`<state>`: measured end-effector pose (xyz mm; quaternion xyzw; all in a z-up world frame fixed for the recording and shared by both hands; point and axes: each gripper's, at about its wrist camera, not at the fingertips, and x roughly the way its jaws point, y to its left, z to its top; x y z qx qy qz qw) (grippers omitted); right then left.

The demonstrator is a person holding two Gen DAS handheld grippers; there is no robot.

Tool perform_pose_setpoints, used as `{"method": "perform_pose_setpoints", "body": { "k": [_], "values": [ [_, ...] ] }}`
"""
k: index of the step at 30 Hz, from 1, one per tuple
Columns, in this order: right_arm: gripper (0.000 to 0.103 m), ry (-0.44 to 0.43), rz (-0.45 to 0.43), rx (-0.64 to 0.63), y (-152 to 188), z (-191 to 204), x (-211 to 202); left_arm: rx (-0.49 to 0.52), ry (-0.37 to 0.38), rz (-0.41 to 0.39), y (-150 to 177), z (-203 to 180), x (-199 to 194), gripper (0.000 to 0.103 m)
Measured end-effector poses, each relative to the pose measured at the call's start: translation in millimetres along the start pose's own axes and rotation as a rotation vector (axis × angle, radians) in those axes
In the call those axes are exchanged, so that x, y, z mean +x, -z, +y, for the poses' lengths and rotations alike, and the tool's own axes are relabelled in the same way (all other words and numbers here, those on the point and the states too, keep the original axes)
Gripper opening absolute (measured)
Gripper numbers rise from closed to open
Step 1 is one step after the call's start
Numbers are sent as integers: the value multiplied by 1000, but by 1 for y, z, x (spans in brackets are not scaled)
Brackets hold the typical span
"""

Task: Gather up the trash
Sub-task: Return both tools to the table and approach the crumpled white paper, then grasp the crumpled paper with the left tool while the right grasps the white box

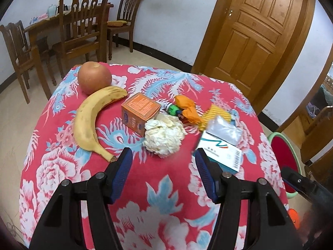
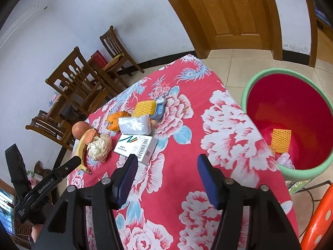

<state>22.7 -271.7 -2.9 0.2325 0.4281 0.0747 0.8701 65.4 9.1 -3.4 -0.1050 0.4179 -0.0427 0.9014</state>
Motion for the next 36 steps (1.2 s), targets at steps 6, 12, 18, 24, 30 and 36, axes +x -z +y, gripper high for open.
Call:
{"method": "perform_pose_setpoints", "body": {
  "k": [6,12,18,24,30,36],
  "values": [
    [71,12,30,-26,0,9,16,21,17,35,-5,-2,25,63],
    [75,26,70,-64,1,19,31,6,29,61,-5,3,46,47],
    [83,37,90,-129,0,31,41,-6,77,50,-4,11,41,25],
    [87,42,117,-227,-4,49,61,-24,95,13,-2,20,19,25],
    [88,60,152,-356,-7,68,88,-64,82,-50,-1,36,-9,25],
    [88,61,180,-477,-5,84,111,-87,77,-92,-2,48,-27,25]
  ]
}}
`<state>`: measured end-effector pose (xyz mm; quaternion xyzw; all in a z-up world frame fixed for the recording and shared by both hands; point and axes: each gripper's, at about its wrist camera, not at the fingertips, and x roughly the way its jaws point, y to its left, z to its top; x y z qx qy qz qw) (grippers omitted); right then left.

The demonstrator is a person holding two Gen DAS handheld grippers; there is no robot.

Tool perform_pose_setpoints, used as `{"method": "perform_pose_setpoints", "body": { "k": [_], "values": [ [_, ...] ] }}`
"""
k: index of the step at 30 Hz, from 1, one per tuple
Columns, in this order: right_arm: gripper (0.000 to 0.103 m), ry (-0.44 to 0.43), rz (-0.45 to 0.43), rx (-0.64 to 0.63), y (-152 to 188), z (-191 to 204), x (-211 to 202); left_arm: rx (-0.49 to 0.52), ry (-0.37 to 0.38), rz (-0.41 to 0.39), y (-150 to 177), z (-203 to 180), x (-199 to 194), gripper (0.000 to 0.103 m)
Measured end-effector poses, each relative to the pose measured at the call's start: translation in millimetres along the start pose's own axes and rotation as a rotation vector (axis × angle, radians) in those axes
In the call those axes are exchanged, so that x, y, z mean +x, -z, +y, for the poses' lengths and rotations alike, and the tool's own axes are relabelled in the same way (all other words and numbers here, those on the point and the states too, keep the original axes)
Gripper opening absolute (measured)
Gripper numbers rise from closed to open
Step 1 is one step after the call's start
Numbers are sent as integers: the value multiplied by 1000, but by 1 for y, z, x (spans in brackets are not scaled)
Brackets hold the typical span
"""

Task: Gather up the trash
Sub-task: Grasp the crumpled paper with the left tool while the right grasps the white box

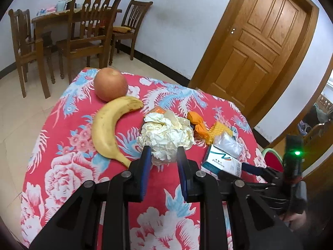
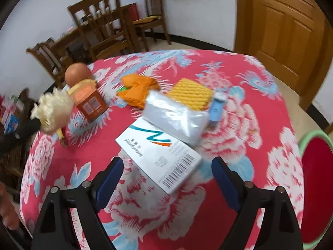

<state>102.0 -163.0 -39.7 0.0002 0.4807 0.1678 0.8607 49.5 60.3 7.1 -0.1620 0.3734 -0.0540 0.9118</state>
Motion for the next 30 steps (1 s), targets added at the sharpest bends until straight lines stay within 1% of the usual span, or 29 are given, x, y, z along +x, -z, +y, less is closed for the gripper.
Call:
{"method": "perform_pose_setpoints", "body": {
  "k": [1,3,4,5,12,17,25,30],
  "values": [
    [85,-8,9,-5,0,2,3,-3,0,-3,0,1,-1,25],
    [71,-1,29,-16,2,6,8,-10,5,-7,0,2,-2,25],
    [70,25,17,-40,4,9,7,-13,7,-7,0,2,-3,25],
    [70,27,18,-51,5,11,7,-14,10,-6,1,3,-3,25],
    [68,-13,7,-34,21,16,-4,-7,31,-3,4,-1,-4,25],
    [66,-38,-7,36,39,11,-20,23,42,16,5,-12,-2,25],
    [66,-50,-70,157,73,-18,-68,62,91,31,9,-43,0,25],
    [66,-11,-109,236,93,-47,-98,107,127,39,13,-74,2,25]
  ]
}}
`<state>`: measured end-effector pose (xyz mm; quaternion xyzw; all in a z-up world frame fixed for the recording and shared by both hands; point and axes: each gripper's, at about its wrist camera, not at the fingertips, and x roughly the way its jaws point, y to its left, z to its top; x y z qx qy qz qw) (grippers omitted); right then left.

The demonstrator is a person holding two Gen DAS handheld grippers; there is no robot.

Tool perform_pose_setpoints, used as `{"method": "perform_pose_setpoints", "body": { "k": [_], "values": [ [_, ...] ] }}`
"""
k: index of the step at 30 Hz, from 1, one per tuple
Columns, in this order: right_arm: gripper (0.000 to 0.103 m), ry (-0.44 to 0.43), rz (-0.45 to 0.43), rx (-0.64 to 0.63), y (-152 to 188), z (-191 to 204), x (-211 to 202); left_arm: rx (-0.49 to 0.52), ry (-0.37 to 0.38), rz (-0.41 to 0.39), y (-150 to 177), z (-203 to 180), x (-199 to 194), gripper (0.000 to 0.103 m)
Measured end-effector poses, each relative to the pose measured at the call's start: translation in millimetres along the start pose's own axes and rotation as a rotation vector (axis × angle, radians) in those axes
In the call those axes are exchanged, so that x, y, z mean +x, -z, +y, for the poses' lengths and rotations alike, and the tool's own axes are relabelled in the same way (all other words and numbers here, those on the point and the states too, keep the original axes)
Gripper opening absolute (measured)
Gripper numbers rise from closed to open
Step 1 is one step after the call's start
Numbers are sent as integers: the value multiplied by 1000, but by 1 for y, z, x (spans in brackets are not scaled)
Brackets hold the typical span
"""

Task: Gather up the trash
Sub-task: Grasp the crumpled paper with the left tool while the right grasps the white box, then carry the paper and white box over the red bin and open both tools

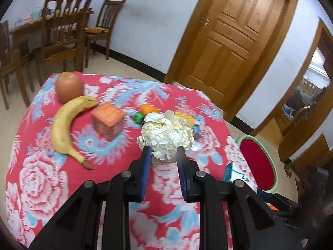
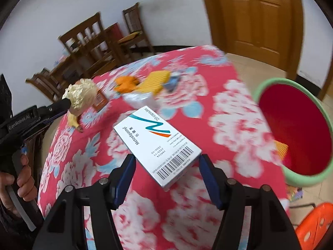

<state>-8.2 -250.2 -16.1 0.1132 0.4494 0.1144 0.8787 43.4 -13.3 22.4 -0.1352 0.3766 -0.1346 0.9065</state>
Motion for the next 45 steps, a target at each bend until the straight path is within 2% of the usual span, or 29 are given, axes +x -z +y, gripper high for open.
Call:
{"method": "perform_pose_setpoints", "body": {
  "k": [11,22,23,24,25,35,45],
  "values": [
    [65,86,-116,152,-3,-72,-52,90,71,34,1,-68,19,25],
    [65,125,-183,268,-6,-130,-75,173,114,82,5,-128,41,25],
    [57,127,-185,281,-6,-137,-76,177,118,87,5,-134,44,25],
    [31,130,-188,289,-6,-141,-77,183,126,91,6,-140,47,25],
    [28,132,-184,299,-6,-146,-77,189,133,94,6,-147,50,25],
    [29,160,-164,405,5,-199,-68,237,160,152,19,-191,80,25],
    [29,168,-163,425,8,-222,-69,308,176,209,33,-230,105,25]
  ]
}}
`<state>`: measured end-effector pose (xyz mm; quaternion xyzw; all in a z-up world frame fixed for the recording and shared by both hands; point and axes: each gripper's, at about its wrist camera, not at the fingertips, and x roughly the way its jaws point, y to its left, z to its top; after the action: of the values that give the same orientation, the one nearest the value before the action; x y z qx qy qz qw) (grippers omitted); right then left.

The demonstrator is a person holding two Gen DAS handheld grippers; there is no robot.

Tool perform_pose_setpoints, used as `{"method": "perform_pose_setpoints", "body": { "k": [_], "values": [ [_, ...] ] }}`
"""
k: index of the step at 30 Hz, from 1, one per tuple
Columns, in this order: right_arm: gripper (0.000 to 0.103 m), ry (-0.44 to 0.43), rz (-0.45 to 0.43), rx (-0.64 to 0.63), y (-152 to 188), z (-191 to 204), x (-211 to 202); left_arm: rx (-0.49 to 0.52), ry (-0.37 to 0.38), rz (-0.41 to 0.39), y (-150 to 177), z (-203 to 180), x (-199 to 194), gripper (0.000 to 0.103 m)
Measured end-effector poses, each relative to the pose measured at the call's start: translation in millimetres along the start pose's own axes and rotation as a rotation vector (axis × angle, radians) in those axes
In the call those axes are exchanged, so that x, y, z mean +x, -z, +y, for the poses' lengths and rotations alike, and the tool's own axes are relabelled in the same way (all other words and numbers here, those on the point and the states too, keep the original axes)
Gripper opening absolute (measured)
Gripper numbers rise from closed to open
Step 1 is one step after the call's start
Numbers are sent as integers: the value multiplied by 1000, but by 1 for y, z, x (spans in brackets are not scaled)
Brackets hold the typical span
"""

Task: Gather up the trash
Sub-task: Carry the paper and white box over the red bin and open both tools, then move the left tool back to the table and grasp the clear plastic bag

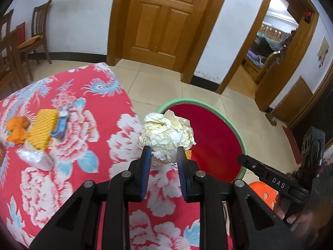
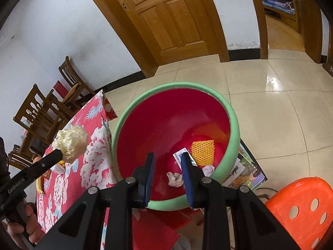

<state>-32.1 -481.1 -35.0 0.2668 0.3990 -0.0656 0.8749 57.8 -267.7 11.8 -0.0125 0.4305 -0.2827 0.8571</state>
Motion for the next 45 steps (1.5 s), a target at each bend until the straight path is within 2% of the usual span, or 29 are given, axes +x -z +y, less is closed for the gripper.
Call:
{"method": "perform_pose_setpoints", "body": {
  "k": [4,9,13,22,25,31,43,45],
  "values": [
    [29,-7,2,6,0,-7,2,23,4,29,1,-11,13,25],
    [35,-21,8,16,0,-15,2,49,8,59,2,-26,26,25],
    [42,-36,6,36,-1,-21,2,58,-3,75,2,-31,32,43],
    [53,-70,15,65,-1,-27,3,33,-50,66,2,-23,27,45],
    [56,-75,13,67,-2,-26,2,13,-70,55,3,-14,20,49],
    [64,-89,11,67,0,-13,-1,-36,-114,30,2,15,3,49],
    [71,-118,-15,42,5,22,-10,-179,-230,-32,8,90,-34,54],
    [72,-120,-17,38,7,28,-10,-201,-255,-41,10,101,-39,58]
  ]
}}
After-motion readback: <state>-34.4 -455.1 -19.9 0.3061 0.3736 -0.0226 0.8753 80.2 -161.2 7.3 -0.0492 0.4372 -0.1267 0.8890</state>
